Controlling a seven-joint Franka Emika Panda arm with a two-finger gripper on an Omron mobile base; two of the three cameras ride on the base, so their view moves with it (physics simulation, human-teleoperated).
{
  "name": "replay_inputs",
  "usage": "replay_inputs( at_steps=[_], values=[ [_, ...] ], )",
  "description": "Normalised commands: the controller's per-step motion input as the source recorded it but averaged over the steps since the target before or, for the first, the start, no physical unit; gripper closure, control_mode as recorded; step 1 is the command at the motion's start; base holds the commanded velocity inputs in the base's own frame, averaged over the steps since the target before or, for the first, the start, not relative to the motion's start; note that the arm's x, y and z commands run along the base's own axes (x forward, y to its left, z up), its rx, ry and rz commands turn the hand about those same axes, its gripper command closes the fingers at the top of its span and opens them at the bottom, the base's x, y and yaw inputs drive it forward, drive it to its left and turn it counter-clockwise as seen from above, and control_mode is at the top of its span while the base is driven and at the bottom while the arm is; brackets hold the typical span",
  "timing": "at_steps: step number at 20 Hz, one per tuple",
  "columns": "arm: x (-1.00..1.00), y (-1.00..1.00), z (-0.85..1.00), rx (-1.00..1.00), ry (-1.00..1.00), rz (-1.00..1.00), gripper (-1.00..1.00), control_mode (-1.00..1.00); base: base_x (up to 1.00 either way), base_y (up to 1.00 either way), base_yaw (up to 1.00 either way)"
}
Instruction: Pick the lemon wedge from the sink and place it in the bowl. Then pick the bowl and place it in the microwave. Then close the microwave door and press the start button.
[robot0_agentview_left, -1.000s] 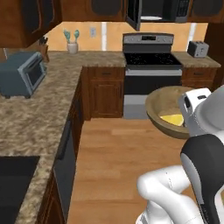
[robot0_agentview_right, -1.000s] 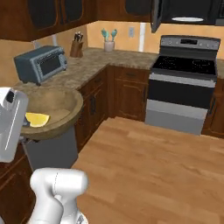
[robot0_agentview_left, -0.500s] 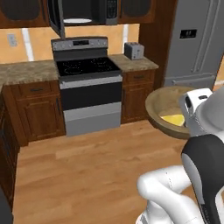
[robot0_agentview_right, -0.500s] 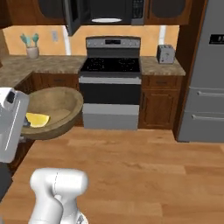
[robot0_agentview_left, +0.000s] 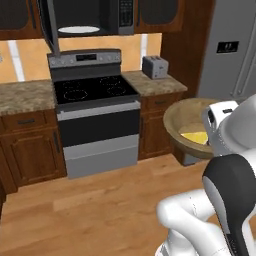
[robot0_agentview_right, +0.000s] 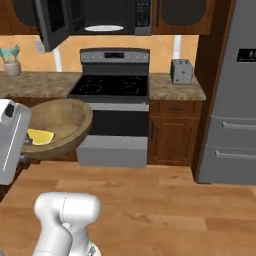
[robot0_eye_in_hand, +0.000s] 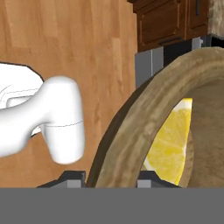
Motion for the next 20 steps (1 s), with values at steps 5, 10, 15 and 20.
replay_inputs(
  at_steps=[5,10,15,20],
  values=[
    [0.0,0.0,0.0,0.0,0.0,0.0,1.0,1.0,1.0,-0.14,0.0],
    [0.0,0.0,0.0,0.0,0.0,0.0,1.0,1.0,1.0,0.0,0.0],
    [0.0,0.0,0.0,0.0,0.0,0.0,1.0,1.0,1.0,0.01,0.02],
    [0.0,0.0,0.0,0.0,0.0,0.0,1.0,1.0,1.0,0.08,0.14]
  ],
)
